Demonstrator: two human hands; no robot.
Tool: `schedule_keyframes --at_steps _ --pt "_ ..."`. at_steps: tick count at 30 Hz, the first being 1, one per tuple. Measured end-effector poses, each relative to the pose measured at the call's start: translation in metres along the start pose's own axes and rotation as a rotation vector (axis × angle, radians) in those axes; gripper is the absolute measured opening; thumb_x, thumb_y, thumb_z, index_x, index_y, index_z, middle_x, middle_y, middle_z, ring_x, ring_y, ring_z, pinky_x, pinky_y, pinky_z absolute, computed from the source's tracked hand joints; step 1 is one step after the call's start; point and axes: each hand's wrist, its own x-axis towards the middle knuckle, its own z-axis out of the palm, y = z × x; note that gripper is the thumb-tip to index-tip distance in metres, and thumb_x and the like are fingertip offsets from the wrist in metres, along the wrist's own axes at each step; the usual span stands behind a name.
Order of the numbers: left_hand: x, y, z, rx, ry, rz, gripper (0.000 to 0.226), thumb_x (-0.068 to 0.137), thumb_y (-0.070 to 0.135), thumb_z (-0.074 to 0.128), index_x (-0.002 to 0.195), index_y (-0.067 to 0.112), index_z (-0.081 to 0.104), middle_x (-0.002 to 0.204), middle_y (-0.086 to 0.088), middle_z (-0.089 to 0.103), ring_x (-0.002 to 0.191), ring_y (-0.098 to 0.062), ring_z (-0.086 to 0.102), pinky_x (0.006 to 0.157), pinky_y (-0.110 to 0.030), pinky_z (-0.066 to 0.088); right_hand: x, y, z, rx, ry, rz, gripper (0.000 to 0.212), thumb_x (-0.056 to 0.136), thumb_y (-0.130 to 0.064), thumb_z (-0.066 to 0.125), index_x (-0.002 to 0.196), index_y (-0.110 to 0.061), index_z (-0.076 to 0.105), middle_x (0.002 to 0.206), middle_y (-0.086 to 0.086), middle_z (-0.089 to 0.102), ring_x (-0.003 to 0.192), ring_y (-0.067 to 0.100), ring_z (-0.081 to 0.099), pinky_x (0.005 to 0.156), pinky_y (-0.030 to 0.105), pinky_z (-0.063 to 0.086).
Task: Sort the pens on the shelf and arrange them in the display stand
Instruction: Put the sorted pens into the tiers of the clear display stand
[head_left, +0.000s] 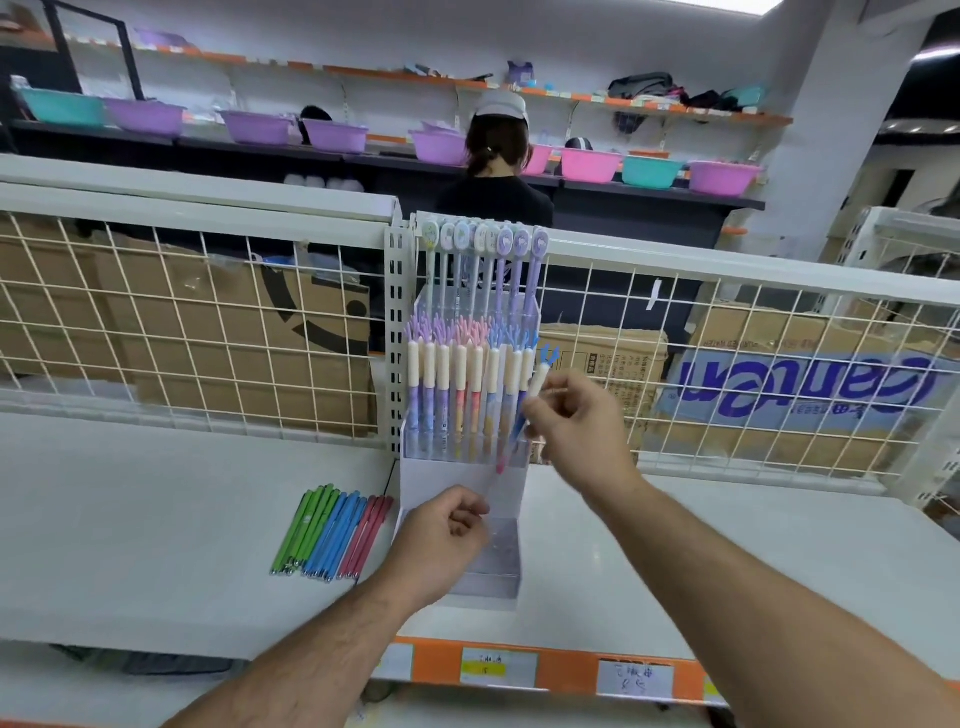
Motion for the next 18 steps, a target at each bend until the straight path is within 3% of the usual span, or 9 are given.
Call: schedule_keyframes --at_steps 3,6,10,18 --pt "0.004 -0.011 -0.008 0.292 -0.008 0.099 0.016 0.085 0.024 0.074 0.098 0.031 0.067 0.097 0.015 0.064 0.096 -0.003 0.057 0.084 -0.018 0.048 0.016 -0.012 -0.017 -0.049 0.059 -0.015 0.006 0.093 -0.011 0.068 0.090 -0.017 0.065 0.083 0.008 0.073 0.077 0.023 0.072 0.062 0.033 0.056" --pt "0.004 -0.019 -0.012 0.459 -0.049 0.079 0.022 0.082 0.037 0.075 0.101 0.038 0.065 0.106 0.020 0.058 0.105 -0.002 0.046 0.093 -0.024 0.043 0.028 -0.015 -0.022 -0.097 0.089 -0.030 0.006 0.093 -0.014 0.068 0.089 -0.018 0.066 0.083 0.003 0.073 0.078 0.019 0.072 0.065 0.036 0.059" --pt "0.008 -0.023 -0.011 0.483 -0.070 0.058 0.021 0.081 0.041 0.074 0.100 0.039 0.066 0.109 0.021 0.057 0.110 -0.007 0.044 0.098 -0.031 0.042 0.037 -0.010 -0.017 -0.168 0.098 -0.047 0.006 0.092 -0.020 0.069 0.086 -0.022 0.068 0.080 -0.002 0.073 0.078 0.017 0.072 0.072 0.048 0.061" --pt "0.008 -0.026 -0.011 0.473 -0.079 0.054 0.021 0.082 0.043 0.074 0.100 0.040 0.066 0.111 0.022 0.055 0.111 -0.006 0.043 0.099 -0.032 0.041 0.034 -0.001 -0.008 -0.287 0.035 -0.020 0.010 0.093 -0.020 0.069 0.083 -0.021 0.069 0.082 0.000 0.072 0.080 0.021 0.069 0.073 0.040 0.060"
